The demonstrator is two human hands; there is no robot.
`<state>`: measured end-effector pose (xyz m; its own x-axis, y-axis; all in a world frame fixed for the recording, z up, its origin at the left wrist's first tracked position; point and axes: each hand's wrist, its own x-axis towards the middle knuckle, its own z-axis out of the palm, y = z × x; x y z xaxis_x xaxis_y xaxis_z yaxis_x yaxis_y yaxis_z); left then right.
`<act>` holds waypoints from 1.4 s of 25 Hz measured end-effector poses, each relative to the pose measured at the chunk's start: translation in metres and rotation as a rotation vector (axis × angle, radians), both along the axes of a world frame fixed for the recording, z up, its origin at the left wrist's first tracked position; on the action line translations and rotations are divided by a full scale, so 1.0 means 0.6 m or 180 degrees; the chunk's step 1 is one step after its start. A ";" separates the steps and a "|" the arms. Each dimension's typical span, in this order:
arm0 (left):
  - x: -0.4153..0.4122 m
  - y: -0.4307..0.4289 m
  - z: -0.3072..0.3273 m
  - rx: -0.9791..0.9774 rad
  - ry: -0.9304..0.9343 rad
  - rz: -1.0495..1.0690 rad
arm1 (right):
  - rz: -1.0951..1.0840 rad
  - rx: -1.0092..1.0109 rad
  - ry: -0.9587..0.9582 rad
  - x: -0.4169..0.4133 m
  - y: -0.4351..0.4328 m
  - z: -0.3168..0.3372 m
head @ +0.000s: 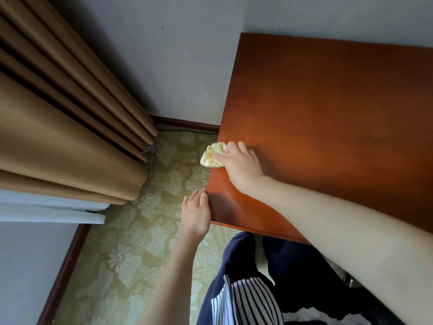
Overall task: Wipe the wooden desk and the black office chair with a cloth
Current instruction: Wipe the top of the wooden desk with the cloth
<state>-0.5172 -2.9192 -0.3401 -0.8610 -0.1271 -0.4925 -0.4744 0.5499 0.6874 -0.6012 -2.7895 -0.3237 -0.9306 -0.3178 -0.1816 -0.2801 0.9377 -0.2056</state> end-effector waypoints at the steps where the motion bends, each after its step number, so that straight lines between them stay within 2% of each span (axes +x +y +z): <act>1: -0.004 -0.002 0.001 0.0009 -0.0004 0.0061 | 0.0325 -0.0062 -0.0046 0.015 0.010 0.001; 5: -0.026 0.000 0.003 -0.0041 0.0107 0.0289 | 0.0933 -0.0427 -0.0255 0.089 0.038 0.001; 9: -0.061 0.021 0.006 -0.0206 0.0224 0.0164 | 0.1479 -0.0607 -0.0427 0.153 0.079 0.000; 12: -0.083 0.053 0.005 -0.0217 0.0193 -0.0041 | 0.1788 -0.0470 0.0033 0.163 0.133 -0.003; 19: -0.139 0.114 -0.002 -0.0754 0.0211 -0.0507 | 0.0822 -0.0330 0.0484 0.079 0.227 -0.020; 23: -0.174 0.129 -0.009 -0.0905 0.0233 -0.0624 | 0.0268 -0.0300 0.0388 -0.016 0.247 -0.017; 25: -0.188 0.133 -0.013 -0.0960 0.0255 -0.0646 | -0.0376 -0.0289 0.0359 -0.063 0.250 -0.020; 28: -0.210 0.148 -0.017 -0.1042 0.0247 -0.0560 | -0.1792 -0.0310 0.0502 -0.121 0.237 -0.024; 30: -0.227 0.161 -0.016 -0.1025 0.0201 -0.0432 | -0.2219 -0.0347 0.0554 -0.127 0.215 -0.029; 32: -0.248 0.173 -0.015 -0.0965 0.0136 -0.0283 | -0.2063 -0.0343 0.0564 -0.111 0.195 -0.034; 35: -0.280 0.187 -0.014 -0.0938 0.0206 -0.0217 | -0.0942 -0.0488 0.0878 -0.062 0.187 -0.033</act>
<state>-0.6854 -2.8072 -0.3485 -0.9008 -0.1974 -0.3869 -0.3902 0.7591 0.5210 -0.6381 -2.6774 -0.3436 -0.9928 -0.0339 0.1153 -0.0677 0.9503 -0.3038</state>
